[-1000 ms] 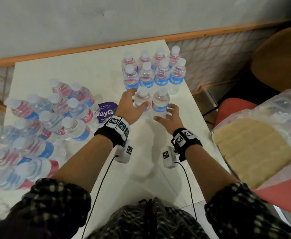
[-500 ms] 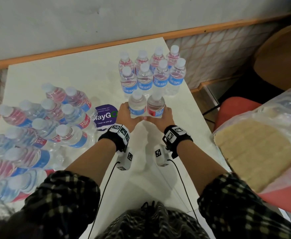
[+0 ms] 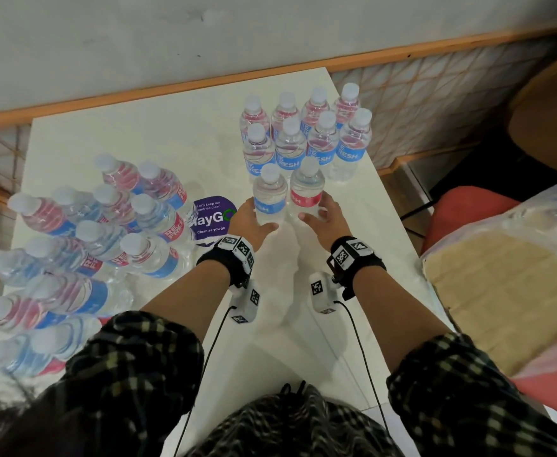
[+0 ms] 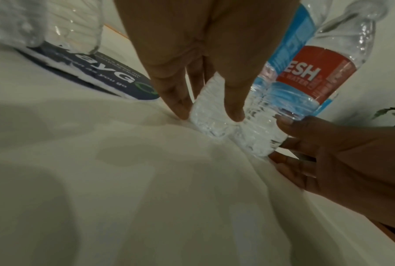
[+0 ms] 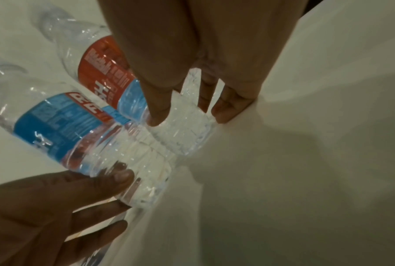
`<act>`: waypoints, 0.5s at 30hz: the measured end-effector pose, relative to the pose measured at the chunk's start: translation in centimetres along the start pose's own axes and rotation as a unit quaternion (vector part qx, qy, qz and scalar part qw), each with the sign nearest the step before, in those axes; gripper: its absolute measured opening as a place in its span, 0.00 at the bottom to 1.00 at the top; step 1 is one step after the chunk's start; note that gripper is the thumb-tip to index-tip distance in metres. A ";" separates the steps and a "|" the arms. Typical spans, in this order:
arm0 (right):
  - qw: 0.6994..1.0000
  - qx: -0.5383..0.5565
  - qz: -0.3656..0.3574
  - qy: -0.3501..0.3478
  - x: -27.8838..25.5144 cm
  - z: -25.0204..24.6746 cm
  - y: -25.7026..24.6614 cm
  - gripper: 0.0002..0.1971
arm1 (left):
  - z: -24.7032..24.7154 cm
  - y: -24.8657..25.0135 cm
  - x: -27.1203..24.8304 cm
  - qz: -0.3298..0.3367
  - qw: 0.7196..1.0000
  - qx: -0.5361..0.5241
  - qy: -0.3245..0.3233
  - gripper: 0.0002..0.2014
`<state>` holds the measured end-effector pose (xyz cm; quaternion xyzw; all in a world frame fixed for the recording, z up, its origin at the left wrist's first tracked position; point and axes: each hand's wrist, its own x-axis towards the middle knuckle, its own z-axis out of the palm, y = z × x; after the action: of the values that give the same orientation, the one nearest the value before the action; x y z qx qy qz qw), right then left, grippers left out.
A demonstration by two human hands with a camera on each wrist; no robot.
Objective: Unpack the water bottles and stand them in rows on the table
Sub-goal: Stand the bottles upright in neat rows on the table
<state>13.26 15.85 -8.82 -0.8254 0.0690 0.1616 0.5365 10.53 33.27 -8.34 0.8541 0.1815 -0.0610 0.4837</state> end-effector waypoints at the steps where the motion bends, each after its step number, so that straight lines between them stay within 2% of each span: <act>1: 1.000 -0.001 0.000 -0.005 0.2 0.1 0.1 0.34 | 0.0 0.0 0.2 -0.007 1.000 -0.004 0.010 0.31; 6: 1.000 -0.010 -0.003 0.027 0.6 0.8 -0.4 0.35 | 0.2 0.6 0.7 -0.035 0.997 0.020 0.059 0.34; 10: 0.997 -0.016 0.001 0.071 0.7 1.7 -0.8 0.35 | 0.1 0.7 0.5 -0.009 0.998 0.057 0.035 0.33; 15: 1.000 -0.019 0.009 0.020 0.5 2.1 -0.6 0.40 | -0.4 -0.6 0.6 -0.026 0.999 -0.024 0.006 0.31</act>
<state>13.50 18.04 -9.24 -0.8377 0.0847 0.1511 0.5180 10.79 34.03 -8.81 0.8374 0.2080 -0.0643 0.5013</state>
